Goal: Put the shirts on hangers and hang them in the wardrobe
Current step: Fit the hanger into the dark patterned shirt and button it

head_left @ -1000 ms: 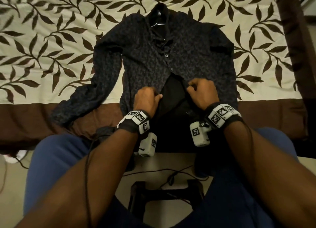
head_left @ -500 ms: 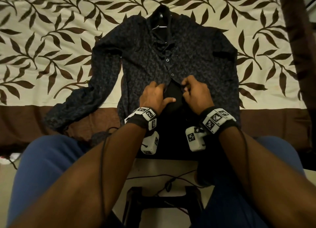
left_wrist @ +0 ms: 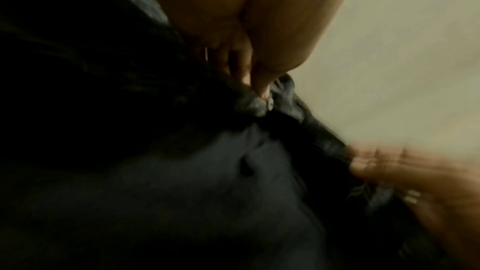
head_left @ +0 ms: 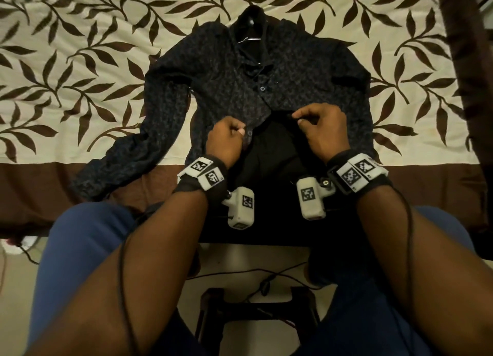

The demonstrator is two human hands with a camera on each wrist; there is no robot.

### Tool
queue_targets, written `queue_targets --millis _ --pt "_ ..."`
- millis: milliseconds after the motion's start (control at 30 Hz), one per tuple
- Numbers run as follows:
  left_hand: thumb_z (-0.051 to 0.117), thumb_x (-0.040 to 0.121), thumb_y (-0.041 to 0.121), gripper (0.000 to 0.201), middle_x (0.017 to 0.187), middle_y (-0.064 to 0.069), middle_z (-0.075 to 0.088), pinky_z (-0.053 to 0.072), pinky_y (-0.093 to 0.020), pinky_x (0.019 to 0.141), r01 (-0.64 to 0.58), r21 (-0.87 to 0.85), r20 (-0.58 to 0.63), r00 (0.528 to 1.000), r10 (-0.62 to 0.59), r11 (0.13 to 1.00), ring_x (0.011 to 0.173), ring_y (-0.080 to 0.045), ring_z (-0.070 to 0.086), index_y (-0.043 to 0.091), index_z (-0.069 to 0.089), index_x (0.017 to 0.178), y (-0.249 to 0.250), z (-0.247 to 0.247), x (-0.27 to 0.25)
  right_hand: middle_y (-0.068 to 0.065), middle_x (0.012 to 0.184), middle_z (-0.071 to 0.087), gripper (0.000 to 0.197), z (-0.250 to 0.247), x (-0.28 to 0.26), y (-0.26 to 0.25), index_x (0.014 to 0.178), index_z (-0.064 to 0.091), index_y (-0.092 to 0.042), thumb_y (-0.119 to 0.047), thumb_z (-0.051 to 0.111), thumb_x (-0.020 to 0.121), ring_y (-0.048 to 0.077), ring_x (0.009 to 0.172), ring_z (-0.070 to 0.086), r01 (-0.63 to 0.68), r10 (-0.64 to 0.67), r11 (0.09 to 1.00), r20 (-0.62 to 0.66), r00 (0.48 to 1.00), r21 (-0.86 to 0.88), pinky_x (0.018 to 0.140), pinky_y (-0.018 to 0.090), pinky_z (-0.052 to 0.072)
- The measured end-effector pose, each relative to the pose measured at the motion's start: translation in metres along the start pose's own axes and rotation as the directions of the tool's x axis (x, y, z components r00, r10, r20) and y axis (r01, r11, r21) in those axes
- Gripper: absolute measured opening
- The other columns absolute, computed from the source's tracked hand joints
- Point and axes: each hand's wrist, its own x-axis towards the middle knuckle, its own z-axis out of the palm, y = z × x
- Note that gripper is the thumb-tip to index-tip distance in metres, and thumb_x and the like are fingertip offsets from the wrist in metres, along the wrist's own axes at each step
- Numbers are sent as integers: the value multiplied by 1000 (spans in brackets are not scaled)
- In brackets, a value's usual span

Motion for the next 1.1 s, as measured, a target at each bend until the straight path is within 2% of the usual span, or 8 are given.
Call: queue_targets --millis 133,233,333,533,633,700,867,1100 --pt "57 96 4 23 83 -1 67 52 -28 82 29 -261 61 998 -14 965 80 -13 62 18 65 81 10 -11 7 -10 90 65 22 -10 6 -4 92 79 -18 -4 62 86 5 86 61 46 -47 998 -26 999 -41 83 15 45" --pt "63 92 16 10 92 -1 72 50 -29 87 51 88 -64 997 -45 995 91 -18 65 21 67 84 3 -16 15 -4 94 70 21 -10 6 0 94 79 -18 -6 64 87 8 88 64 36 -36 998 2 999 -59 84 15 45" --pt "65 90 21 6 94 -3 71 48 -32 83 -38 302 -120 990 78 952 92 -22 64 19 69 94 1 -11 5 0 93 74 17 -3 2 5 94 78 -16 -5 68 87 7 82 65 10 -4 998 93 996 -62 75 5 44" --pt "62 94 25 18 97 -13 61 48 -40 77 -375 471 81 920 384 798 91 -32 60 13 74 99 -2 12 -15 -10 69 62 14 4 -1 8 84 71 -18 -6 76 79 -3 64 57 -57 61 997 106 993 -43 60 -1 37" --pt "57 97 28 24 106 -15 61 50 -43 79 -294 588 116 953 282 754 97 -36 61 11 72 105 -3 18 -12 -9 67 61 19 7 -1 9 97 70 -14 -7 75 80 0 65 58 -81 88 995 140 986 -54 64 1 39" --pt "55 98 28 26 109 -18 64 52 -45 81 -238 622 114 970 214 746 100 -40 62 10 70 108 -4 18 -8 -8 68 63 24 8 -1 12 104 71 -13 -8 75 81 7 71 63 -86 98 993 157 983 -84 72 12 46" --pt "55 98 25 25 116 -20 62 51 -46 84 -204 639 138 979 151 742 105 -42 60 8 63 114 0 21 -6 0 77 69 10 9 -6 14 93 76 -13 -15 74 84 14 79 66 -96 130 982 217 968 -162 76 20 44" --pt "62 93 26 12 100 -10 71 52 -41 84 -177 420 185 977 107 890 96 -31 65 16 68 89 0 17 -6 1 85 68 23 4 -7 11 104 75 -10 -5 72 83 10 83 63 -50 106 980 292 951 -193 77 16 42"
